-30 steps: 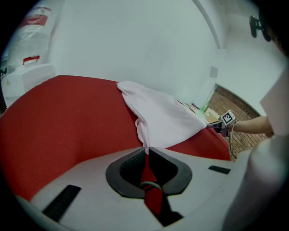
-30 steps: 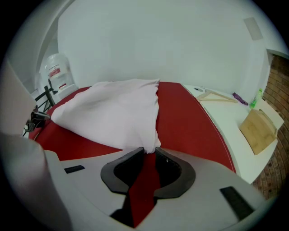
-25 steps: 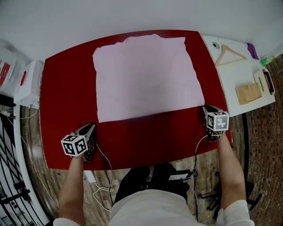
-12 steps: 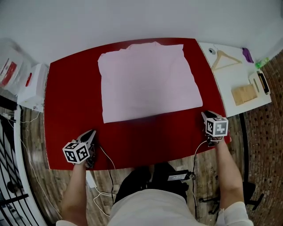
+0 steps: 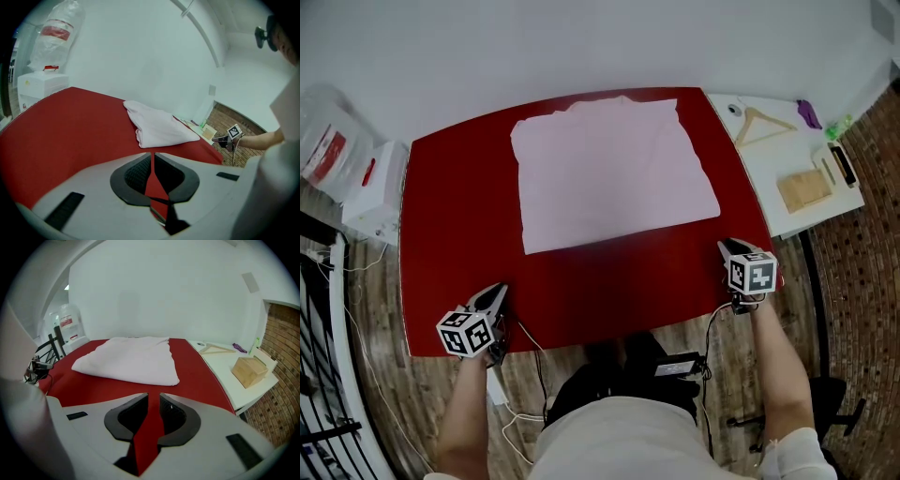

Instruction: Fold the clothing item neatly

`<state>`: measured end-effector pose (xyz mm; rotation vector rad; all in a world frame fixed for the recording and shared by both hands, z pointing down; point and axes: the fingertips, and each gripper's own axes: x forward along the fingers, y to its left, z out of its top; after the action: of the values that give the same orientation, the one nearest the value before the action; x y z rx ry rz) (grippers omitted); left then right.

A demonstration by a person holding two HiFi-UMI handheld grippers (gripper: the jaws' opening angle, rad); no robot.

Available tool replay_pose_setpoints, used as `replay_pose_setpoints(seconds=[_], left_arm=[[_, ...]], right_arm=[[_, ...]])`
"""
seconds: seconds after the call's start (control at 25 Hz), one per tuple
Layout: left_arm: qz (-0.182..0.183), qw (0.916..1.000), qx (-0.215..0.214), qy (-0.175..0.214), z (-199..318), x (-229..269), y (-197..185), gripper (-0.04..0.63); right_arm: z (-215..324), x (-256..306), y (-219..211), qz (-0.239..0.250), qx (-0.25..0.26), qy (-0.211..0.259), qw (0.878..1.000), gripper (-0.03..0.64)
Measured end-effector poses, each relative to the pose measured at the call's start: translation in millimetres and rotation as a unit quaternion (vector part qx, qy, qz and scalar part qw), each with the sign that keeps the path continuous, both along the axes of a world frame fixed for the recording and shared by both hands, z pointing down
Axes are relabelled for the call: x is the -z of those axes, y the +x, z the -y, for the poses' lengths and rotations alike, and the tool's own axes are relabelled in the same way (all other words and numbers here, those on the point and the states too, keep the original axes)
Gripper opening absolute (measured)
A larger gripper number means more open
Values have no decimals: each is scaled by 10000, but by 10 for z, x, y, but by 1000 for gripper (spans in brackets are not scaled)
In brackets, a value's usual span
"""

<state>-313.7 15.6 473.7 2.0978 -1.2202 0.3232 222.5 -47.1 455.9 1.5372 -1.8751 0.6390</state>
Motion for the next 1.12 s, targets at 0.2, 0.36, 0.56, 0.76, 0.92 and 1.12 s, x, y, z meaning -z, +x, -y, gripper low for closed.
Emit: replay_pose_setpoints(seconds=[0.2,0.36,0.56,0.76,0.92,1.12], left_arm=[[-88,9999,-7,101,-189,170,118,17],[-121,9998,18,128,-344,243,228,17],[-143,9998,80,57,-484,259,343,17],[-158,9999,21,17,-532,250,561,17],[-184,9998,13,123,-603,335,713,17],[-343,9988,144,322,-863,514,918,17]], right_arm=[[-171,82,-79,131,89,7,9999,72],[-266,121,-137,235,197,17,9995,71],[-360,109,-234,272,450,-76,9986,71],[-456,90,-242,365,607,-127,9974,71],[-605,94,-225,580,606,-153,9964,71],[-839,221,-280,896,712,-81,9934,69]])
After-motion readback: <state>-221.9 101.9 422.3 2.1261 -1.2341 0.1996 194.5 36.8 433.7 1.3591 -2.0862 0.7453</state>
